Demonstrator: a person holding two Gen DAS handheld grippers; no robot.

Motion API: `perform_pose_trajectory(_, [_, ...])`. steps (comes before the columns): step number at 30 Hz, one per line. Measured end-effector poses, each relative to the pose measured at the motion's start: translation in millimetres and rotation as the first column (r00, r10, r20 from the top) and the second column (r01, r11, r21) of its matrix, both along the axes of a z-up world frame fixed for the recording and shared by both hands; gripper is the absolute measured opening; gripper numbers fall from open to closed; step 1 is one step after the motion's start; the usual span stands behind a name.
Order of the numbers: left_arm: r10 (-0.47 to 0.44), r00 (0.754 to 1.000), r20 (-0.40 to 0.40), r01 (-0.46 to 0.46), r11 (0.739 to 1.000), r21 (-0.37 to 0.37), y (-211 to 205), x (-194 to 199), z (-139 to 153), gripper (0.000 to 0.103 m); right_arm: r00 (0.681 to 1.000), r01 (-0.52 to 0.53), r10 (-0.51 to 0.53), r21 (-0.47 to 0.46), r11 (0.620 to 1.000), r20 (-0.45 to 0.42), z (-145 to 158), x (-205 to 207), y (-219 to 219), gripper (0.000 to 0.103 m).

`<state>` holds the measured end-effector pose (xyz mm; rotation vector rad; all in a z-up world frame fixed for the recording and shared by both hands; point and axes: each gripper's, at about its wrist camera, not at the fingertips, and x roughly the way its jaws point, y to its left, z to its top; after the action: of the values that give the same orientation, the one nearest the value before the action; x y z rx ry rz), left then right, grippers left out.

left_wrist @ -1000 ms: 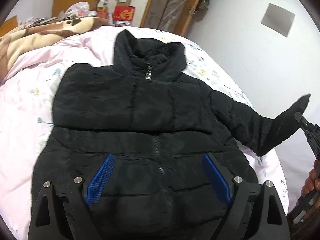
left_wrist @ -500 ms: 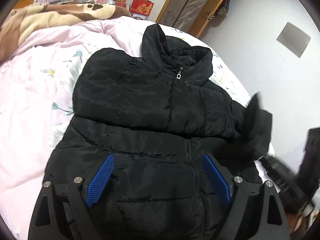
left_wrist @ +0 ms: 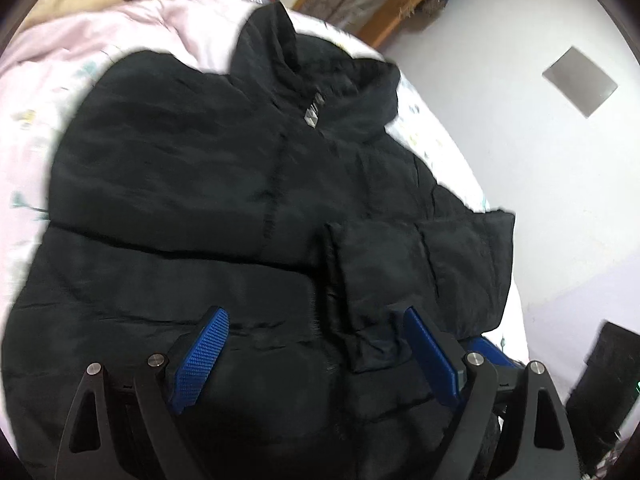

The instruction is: Fold large clothes

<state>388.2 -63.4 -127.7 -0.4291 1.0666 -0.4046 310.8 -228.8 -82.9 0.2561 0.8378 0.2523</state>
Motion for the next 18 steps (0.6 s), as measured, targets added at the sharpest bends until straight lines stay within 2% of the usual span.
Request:
perform_pose_trajectory(6, [-0.040, 0.997, -0.072, 0.042, 0.999, 0.017, -45.4, 21.6, -23.1, 0.089, 0.992, 0.122, -0.121, -0.036, 0.992, 0.026, 7.9, -31.8, -43.4, 0.054])
perform_pose_trajectory(8, [-0.041, 0.991, -0.129, 0.041, 0.999, -0.003, -56.5, 24.1, -34.4, 0.089, 0.987, 0.159, -0.157, -0.066, 0.985, 0.032, 5.8, -37.4, -52.4, 0.054])
perform_pose_trajectory(10, [-0.031, 0.990, -0.139, 0.026, 0.999, -0.031, -61.8, 24.4, -38.5, 0.086, 0.984, 0.176, -0.174, -0.074, 0.982, 0.025, 2.9, -39.2, -59.6, 0.054])
perform_pose_trajectory(11, [-0.025, 0.990, -0.141, 0.019, 0.999, -0.046, -63.3, 24.5, -39.9, 0.074, 0.983, 0.182, -0.181, -0.073, 0.981, 0.018, 1.5, -39.5, -62.5, 0.054])
perform_pose_trajectory(12, [-0.022, 0.990, -0.141, 0.012, 0.997, -0.075, -64.2, 25.0, -41.0, 0.058, 0.983, 0.186, -0.185, -0.067, 0.980, 0.011, 0.1, -40.1, -65.2, 0.054])
perform_pose_trajectory(13, [-0.014, 0.988, -0.153, 0.000, 0.996, -0.092, -64.7, 26.2, -42.5, 0.051, 0.981, 0.192, -0.191, -0.064, 0.979, 0.009, -0.9, -40.9, -67.7, 0.054])
perform_pose_trajectory(15, [-0.009, 0.989, -0.150, -0.004, 0.996, -0.087, -65.0, 26.1, -39.6, 0.030, 0.979, 0.205, -0.205, -0.061, 0.977, 0.006, -1.9, -42.5, -71.1, 0.054])
perform_pose_trajectory(18, [-0.011, 0.995, -0.095, 0.004, 0.997, -0.072, -61.6, 20.1, -21.5, 0.013, 0.976, 0.219, -0.218, -0.063, 0.974, 0.010, -1.0, -43.7, -74.2, 0.054])
